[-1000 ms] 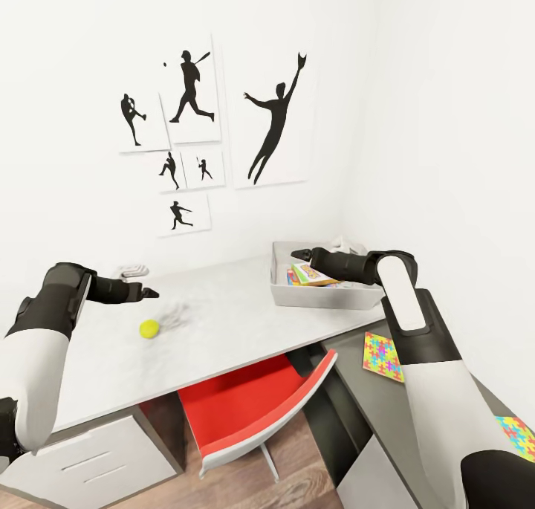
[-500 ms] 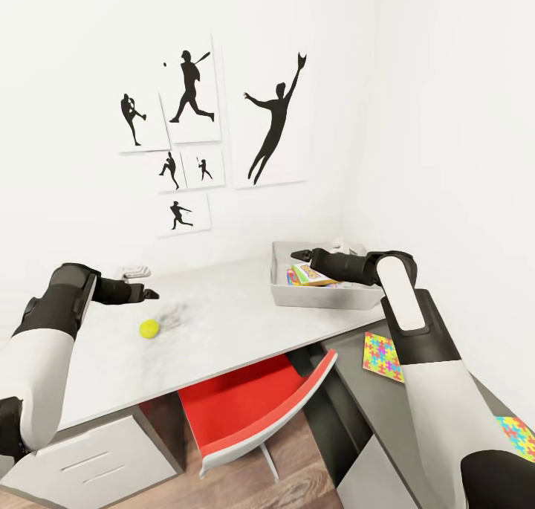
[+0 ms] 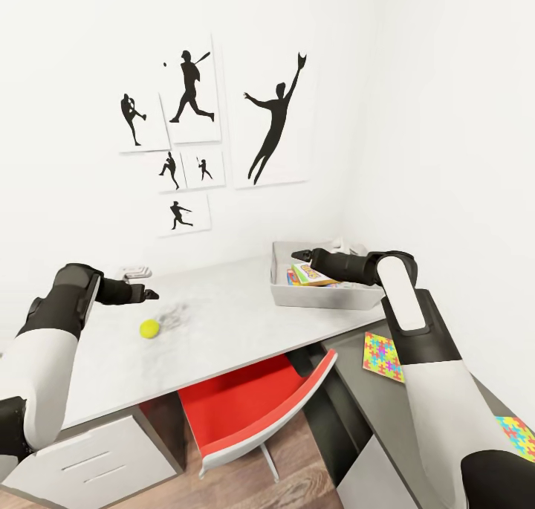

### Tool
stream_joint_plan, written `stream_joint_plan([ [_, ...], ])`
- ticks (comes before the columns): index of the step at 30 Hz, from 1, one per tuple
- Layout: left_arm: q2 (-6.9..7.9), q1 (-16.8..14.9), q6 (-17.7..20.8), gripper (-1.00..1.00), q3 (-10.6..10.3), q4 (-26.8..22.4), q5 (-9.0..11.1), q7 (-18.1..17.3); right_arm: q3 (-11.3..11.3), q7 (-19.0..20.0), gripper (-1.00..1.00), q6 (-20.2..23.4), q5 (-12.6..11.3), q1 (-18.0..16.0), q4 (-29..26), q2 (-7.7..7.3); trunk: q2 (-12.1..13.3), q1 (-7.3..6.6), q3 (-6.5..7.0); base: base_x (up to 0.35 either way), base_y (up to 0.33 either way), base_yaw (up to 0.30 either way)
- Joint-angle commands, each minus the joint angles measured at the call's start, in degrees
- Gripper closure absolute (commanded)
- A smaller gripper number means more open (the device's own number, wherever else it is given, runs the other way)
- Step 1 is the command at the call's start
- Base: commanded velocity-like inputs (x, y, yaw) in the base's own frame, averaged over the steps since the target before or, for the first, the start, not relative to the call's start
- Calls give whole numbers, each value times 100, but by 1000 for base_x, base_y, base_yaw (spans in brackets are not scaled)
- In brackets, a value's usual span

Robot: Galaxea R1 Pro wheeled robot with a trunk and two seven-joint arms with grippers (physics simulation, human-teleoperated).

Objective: Put all the toys in the child's room - the three board games (two on the bed and one on the table), the two jigsaw puzzles on the table, and the tennis ball on the table - inside the toy box on the table in the child's room.

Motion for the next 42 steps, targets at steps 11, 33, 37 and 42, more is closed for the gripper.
stream_joint_plan([
  [11,-6,-6,15,-100,19,-4,-58,-32,2,-60,-100,12,-60,-6,1,6,-12,4,-12,15,0,0],
  [33,-6,-6,-25,-100,20,2,-66,6,-15,-60,-100,12,-62,-6,7,-1,-12,4,-12,116,0,0],
  [37,-2,-6,-32,-100,20,4,-67,11,-20,-60,-100,12,-62,-6,9,-5,-12,4,-12,32,0,0],
  [42,-2,-6,-36,-100,15,4,-70,13,-22,-60,-100,12,-61,-6,13,-7,-12,4,-12,12,0,0],
])
